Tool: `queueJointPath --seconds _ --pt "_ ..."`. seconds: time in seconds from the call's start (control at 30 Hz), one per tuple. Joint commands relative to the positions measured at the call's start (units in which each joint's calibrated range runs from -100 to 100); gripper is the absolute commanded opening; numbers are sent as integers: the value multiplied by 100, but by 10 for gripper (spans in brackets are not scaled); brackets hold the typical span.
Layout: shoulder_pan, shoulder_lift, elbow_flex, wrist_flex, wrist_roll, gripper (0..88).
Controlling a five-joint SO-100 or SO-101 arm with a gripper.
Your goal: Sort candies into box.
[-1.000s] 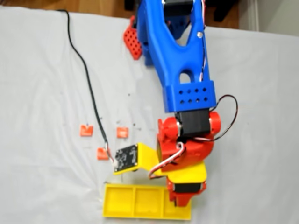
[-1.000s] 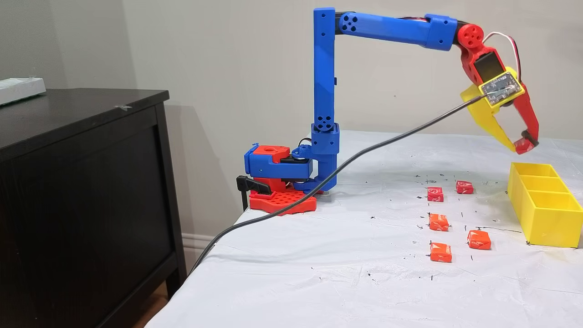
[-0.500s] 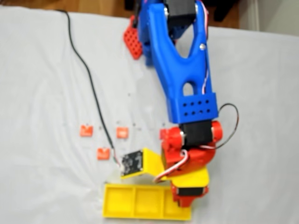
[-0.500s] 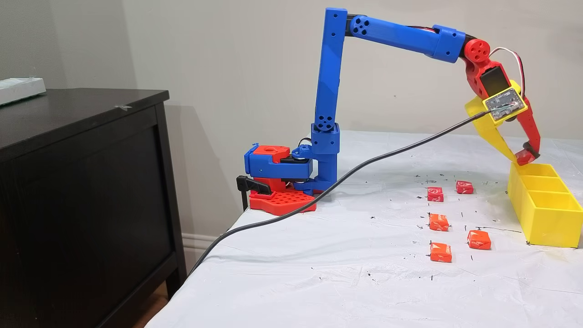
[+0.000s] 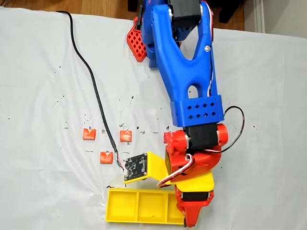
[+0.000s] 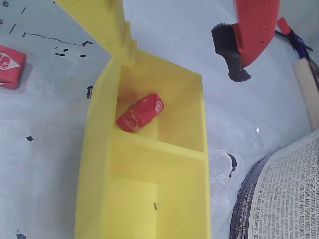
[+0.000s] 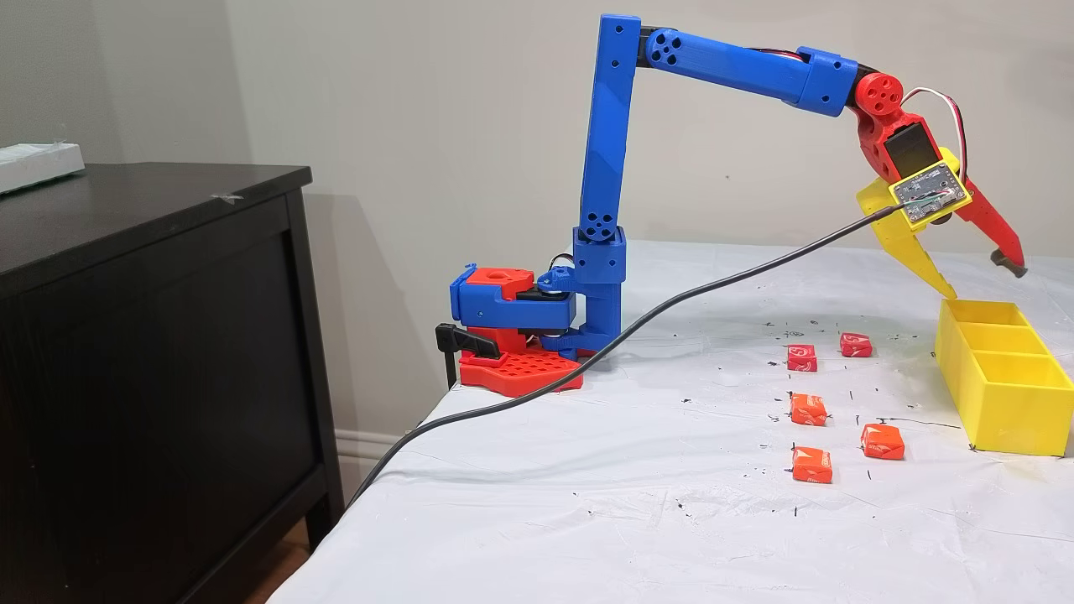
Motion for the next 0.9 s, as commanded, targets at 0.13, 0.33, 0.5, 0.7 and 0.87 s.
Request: queueJointPath --seconds 0.13,0.33,0.5,0.7,0.87 --pt "-104 -618 -429 329 83 39" --pt "-186 -1017 -419 1034 137 2" --pt "-303 -1161 -510 1811 215 2" --pt "-494 -1280 18 2040 308 2" --pt "-575 -966 272 2000 303 56"
